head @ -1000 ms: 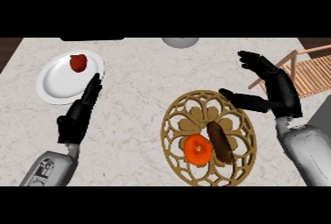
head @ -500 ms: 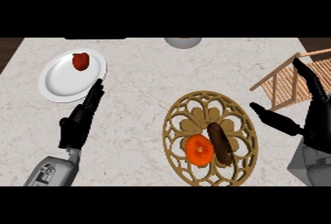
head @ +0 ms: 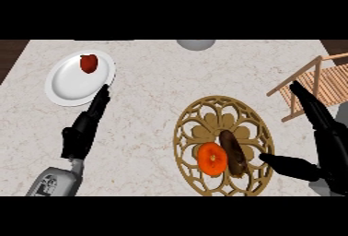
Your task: Pick the sweet potato from the placemat and place it in the tiered shelf
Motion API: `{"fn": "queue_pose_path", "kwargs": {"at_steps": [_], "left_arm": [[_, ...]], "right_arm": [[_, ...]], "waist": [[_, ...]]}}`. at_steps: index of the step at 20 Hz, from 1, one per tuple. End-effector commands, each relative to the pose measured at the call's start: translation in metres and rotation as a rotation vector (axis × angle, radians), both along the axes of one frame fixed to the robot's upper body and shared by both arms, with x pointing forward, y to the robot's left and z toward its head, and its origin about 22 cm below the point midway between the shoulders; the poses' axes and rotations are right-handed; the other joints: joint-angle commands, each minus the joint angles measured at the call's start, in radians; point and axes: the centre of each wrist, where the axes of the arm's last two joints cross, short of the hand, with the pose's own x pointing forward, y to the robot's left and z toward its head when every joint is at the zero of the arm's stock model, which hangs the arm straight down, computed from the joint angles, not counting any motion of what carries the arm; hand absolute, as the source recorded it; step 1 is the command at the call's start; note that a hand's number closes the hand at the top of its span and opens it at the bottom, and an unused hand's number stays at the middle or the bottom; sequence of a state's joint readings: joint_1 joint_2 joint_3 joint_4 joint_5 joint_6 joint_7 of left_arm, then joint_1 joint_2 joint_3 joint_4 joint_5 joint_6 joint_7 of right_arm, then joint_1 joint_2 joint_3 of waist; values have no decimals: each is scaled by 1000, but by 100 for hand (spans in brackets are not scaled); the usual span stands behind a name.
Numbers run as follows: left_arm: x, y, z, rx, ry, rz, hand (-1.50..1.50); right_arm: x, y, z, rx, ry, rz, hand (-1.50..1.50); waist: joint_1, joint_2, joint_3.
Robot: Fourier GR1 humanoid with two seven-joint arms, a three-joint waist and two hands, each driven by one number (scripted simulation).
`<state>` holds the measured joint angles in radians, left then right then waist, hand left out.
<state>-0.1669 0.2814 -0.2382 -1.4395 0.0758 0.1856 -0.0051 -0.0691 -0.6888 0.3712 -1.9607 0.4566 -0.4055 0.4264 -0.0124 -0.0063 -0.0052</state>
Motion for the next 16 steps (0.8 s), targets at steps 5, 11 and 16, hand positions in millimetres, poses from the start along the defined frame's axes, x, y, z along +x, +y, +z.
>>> {"fn": "queue_pose_path", "kwargs": {"at_steps": [5, 11, 16], "left_arm": [[5, 8, 10, 11, 5, -26, 0], [18, -2, 9, 3, -8, -15, 0], [23, -10, 14, 0, 2, -24, 0]], "right_arm": [[-27, 52, 51, -248, 206, -65, -150], [-28, 79, 44, -552, 426, -101, -150], [-25, 111, 45, -641, 455, -160, -150]], "waist": [[20, -1, 0], [24, 5, -1], [25, 3, 0]]}}
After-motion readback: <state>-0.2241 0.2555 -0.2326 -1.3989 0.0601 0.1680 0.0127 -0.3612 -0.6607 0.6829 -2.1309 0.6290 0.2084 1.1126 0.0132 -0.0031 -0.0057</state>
